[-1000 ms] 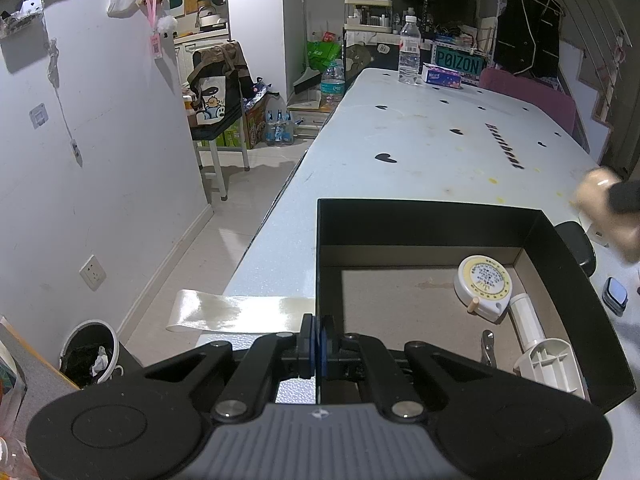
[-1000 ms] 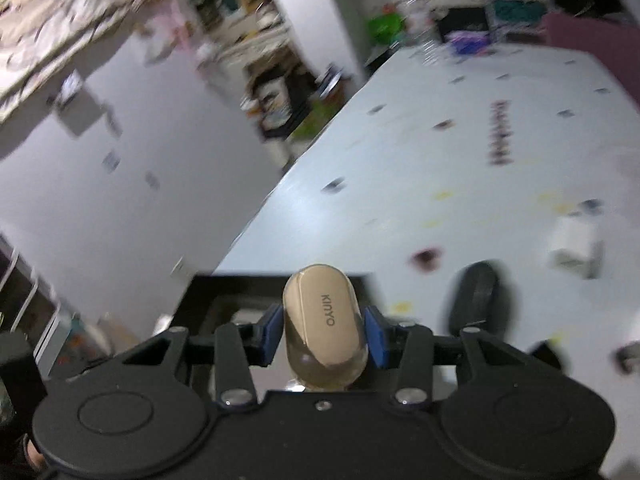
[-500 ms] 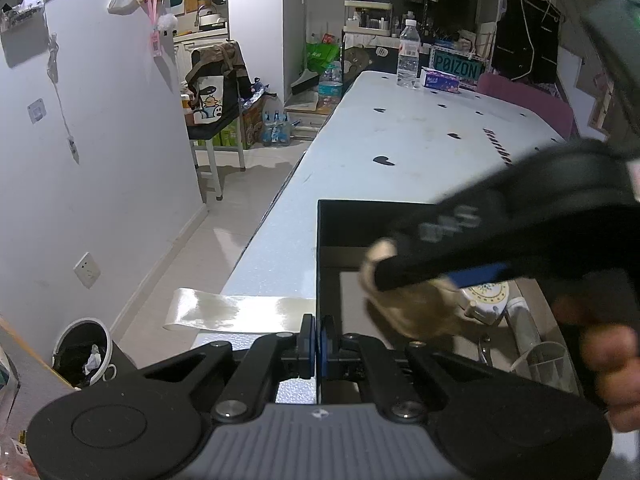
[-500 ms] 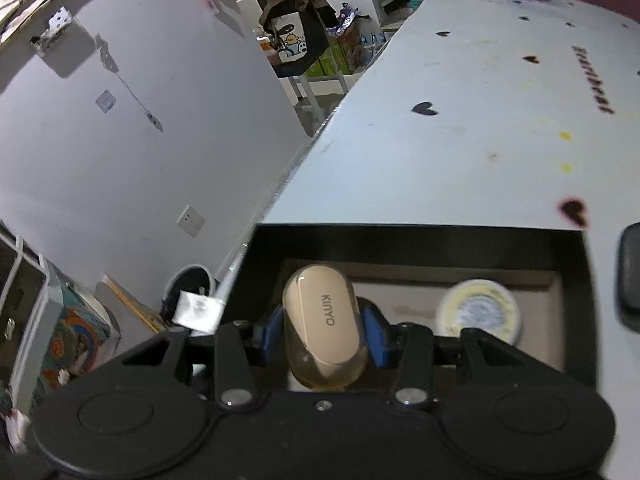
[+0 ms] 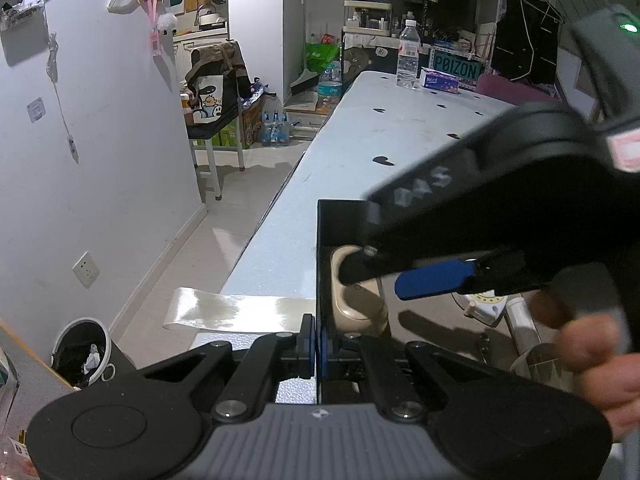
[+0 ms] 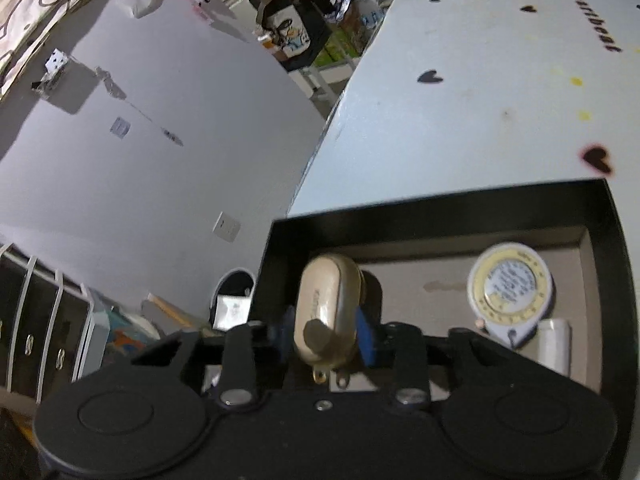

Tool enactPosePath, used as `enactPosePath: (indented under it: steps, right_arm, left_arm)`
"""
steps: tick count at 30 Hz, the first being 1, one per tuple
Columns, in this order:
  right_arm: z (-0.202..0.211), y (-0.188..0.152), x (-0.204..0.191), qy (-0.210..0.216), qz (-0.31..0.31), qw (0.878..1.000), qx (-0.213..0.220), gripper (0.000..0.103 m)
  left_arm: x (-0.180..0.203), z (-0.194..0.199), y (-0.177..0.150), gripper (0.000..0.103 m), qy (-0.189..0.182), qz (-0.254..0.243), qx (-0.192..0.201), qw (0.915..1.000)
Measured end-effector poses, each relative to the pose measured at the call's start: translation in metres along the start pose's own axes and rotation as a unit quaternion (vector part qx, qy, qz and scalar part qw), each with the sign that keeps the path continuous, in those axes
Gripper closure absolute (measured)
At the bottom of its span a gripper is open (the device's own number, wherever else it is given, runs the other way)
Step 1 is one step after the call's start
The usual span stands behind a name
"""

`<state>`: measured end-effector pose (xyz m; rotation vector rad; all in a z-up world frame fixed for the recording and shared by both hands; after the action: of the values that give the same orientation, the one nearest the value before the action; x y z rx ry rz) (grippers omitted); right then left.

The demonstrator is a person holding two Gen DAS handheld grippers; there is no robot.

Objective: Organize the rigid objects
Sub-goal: 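Carry the beige earbud case into the black box and release it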

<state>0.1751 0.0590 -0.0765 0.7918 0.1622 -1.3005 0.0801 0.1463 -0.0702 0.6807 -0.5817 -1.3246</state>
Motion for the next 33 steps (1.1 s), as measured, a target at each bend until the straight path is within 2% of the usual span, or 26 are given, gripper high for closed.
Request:
enactPosePath:
  steps: [5, 8, 15, 21, 26, 33]
  right_arm:
    - [-0.004, -0.009, -0.002, 0.009, 0.009, 1.0, -0.02, 0.08]
    - [-0.005, -0.008, -0.003, 0.0, 0.011, 1.0, -0.005, 0.082]
    - [-0.004, -0.005, -0.003, -0.006, 0.017, 1.0, -0.007, 0.08]
    - [0.019, -0.007, -0.008, -0.031, 0.063, 0.998, 0.008, 0.07]
    - [0.042, -0.011, -0.007, -0.052, 0.097, 0.994, 0.022, 0.048]
    - [0.062, -0.018, -0.006, -0.066, 0.126, 0.989, 0.039, 0.028]
  left_arm:
    - [0.001, 0.0, -0.001, 0.101, 0.0, 0.0, 0.0, 1.0]
    - [-0.003, 0.001, -0.002, 0.101, 0.0, 0.0, 0.0, 1.0]
    - [-0.004, 0.0, -0.002, 0.101, 0.0, 0.001, 0.0, 1.0]
    - [-0.004, 0.0, -0.002, 0.101, -0.001, 0.001, -0.001, 1.0]
    - [-0.005, 0.0, -0.001, 0.101, 0.0, 0.001, -0.001, 1.0]
    - [-0.006, 0.0, -0.001, 0.101, -0.001, 0.001, -0.001, 1.0]
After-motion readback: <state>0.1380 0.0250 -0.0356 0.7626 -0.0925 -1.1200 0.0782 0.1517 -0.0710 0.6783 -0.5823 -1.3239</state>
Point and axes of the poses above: each gripper's, at about its wrist camera, not at the fingertips, and z roughly against the way its jaws point, x to its right, y to its top, the point moved 4 cm from there along -z, roughly the way its jaws point, and after that the axes turned 2 degrees about x, right-handed, at the moved point
